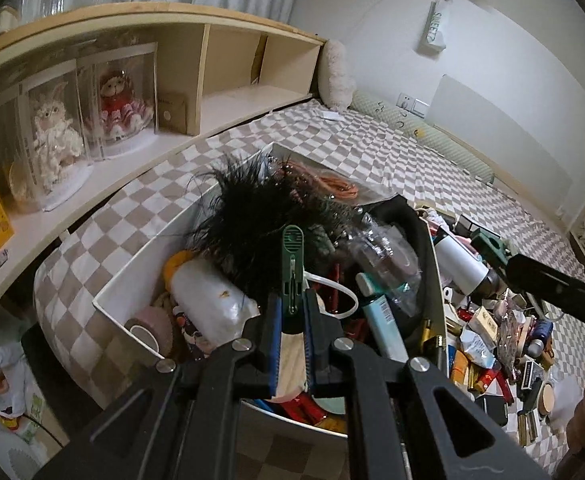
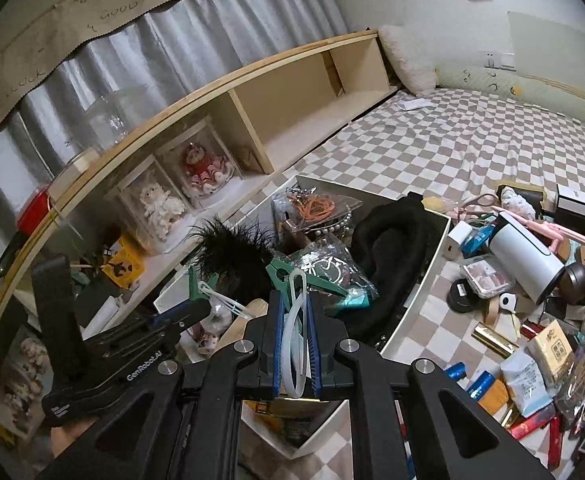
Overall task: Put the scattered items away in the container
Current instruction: 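Lower the left gripper into the shoebox and open it to drop the clothespin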
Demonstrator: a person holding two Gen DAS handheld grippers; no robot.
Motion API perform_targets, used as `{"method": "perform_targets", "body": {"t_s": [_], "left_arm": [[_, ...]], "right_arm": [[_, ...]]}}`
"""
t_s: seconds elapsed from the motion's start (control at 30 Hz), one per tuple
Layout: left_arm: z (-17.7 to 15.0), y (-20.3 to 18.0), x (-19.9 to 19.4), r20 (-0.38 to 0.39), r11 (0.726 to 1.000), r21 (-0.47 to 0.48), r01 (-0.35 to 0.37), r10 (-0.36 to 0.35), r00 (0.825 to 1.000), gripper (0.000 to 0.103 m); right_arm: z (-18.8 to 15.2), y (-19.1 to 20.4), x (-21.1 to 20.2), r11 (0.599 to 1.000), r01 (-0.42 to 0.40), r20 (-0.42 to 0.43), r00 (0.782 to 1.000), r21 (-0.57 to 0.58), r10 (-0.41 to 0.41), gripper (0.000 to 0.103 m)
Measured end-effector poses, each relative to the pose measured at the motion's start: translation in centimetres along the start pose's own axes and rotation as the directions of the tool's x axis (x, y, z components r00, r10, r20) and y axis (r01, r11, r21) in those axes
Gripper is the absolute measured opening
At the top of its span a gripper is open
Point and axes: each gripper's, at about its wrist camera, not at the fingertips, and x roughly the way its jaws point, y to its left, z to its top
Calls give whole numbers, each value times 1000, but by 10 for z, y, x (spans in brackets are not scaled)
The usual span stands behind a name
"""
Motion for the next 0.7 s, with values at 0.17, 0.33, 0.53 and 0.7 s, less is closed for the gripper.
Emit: {"method": "perform_targets", "body": {"t_s": [0.17, 0.33, 0.53, 0.7], "left_arm": [[-3, 5, 6, -20, 1000, -12, -14, 14, 1000, 10], [-5, 9, 11, -45, 999, -18, -36, 36, 998, 20], [-7, 11, 6, -20, 997, -26, -72, 71, 997, 59], [-4, 19, -1, 15, 994, -60, -92, 93, 996, 59]], "right_arm": [[0, 7, 3, 1000, -3, 0, 1000, -12, 3, 12], [1, 15, 6, 999, -10, 1, 1000, -31, 10, 12], [1, 22, 13, 999, -20, -13, 1000, -40, 19, 12], [-2, 27, 23, 999, -30, -33, 999, -45, 28, 12]]}}
